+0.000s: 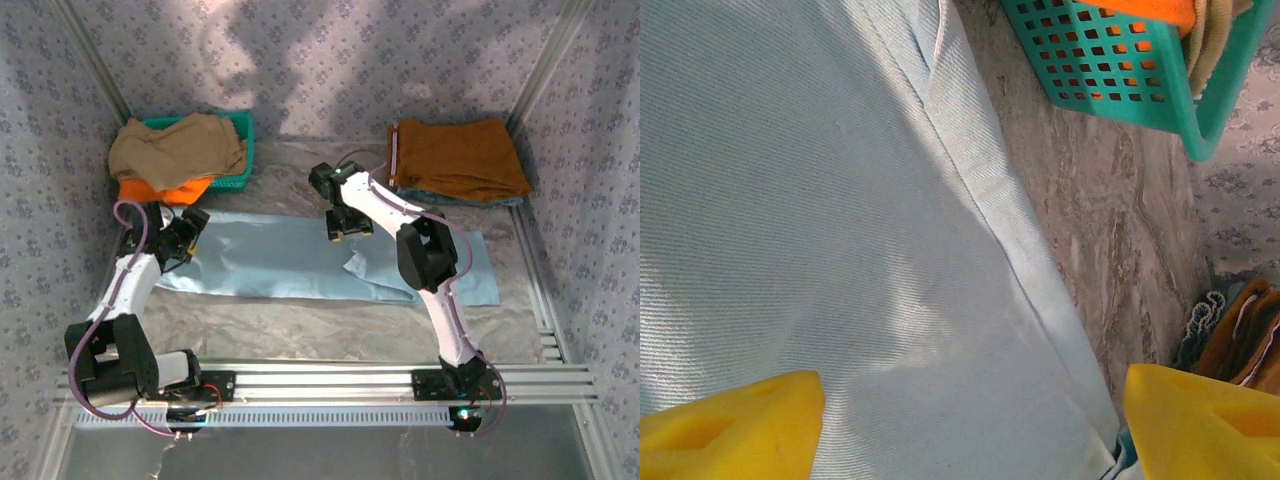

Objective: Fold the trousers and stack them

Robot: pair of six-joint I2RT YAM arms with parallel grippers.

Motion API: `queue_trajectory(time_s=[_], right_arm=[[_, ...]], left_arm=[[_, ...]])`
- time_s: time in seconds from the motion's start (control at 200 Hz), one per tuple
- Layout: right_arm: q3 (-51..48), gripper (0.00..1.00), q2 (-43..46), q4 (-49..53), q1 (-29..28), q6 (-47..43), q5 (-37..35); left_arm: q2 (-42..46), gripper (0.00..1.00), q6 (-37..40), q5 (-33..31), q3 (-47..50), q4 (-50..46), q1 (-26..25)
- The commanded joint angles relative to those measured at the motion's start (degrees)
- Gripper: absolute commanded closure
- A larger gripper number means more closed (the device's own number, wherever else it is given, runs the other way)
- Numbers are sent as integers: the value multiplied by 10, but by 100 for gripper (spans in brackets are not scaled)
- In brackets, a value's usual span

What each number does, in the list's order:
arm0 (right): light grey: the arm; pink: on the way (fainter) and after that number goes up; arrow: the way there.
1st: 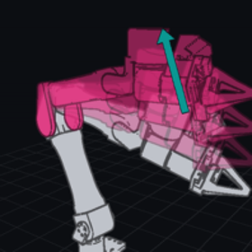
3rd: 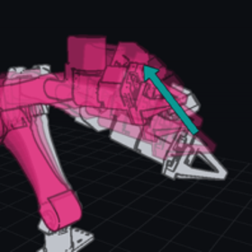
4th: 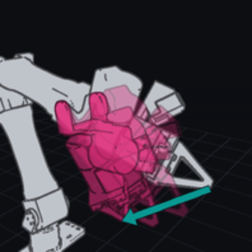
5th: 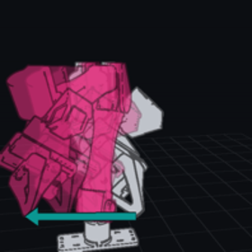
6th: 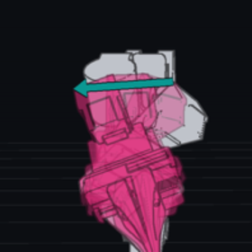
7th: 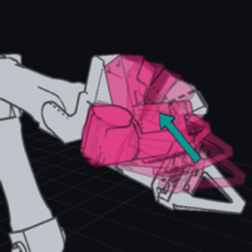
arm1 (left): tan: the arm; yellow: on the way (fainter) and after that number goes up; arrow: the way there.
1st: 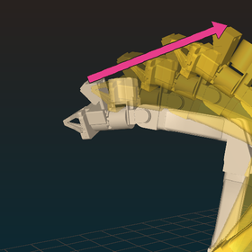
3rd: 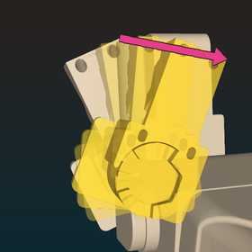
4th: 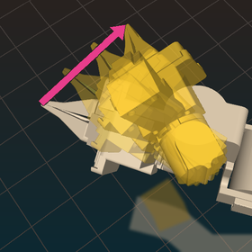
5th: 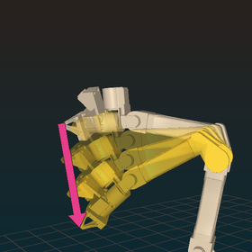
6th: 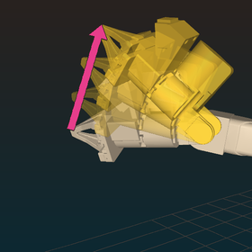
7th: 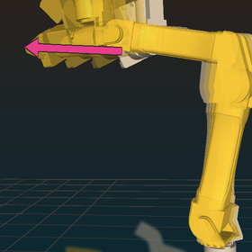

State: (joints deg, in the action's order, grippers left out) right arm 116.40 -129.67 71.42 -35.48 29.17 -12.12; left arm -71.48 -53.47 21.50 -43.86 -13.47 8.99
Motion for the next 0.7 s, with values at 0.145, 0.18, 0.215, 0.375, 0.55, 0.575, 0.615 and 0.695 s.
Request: queue_trajectory(time_s=[0.145,0.18,0.215,0.375,0.55,0.575,0.615,0.695], right_arm=[[50,34,-57,59,11,32,-44],[54,35,-64,59,12,35,-45],[53,37,-68,55,16,37,-42],[29,47,-75,22,28,39,-4],[6,85,-54,14,31,38,-5],[3,89,-48,13,31,37,-7],[-1,94,-37,12,31,36,-8],[-3,100,-15,14,31,29,-8]], left_arm=[[7,21,-2,14,6,-1,5],[8,21,-1,14,6,-1,6],[8,21,-1,14,6,0,5],[6,21,-1,14,7,0,7],[5,21,-1,14,6,0,9],[5,21,-1,14,6,0,9],[4,21,-1,14,6,0,10],[4,21,-1,15,6,0,10]])
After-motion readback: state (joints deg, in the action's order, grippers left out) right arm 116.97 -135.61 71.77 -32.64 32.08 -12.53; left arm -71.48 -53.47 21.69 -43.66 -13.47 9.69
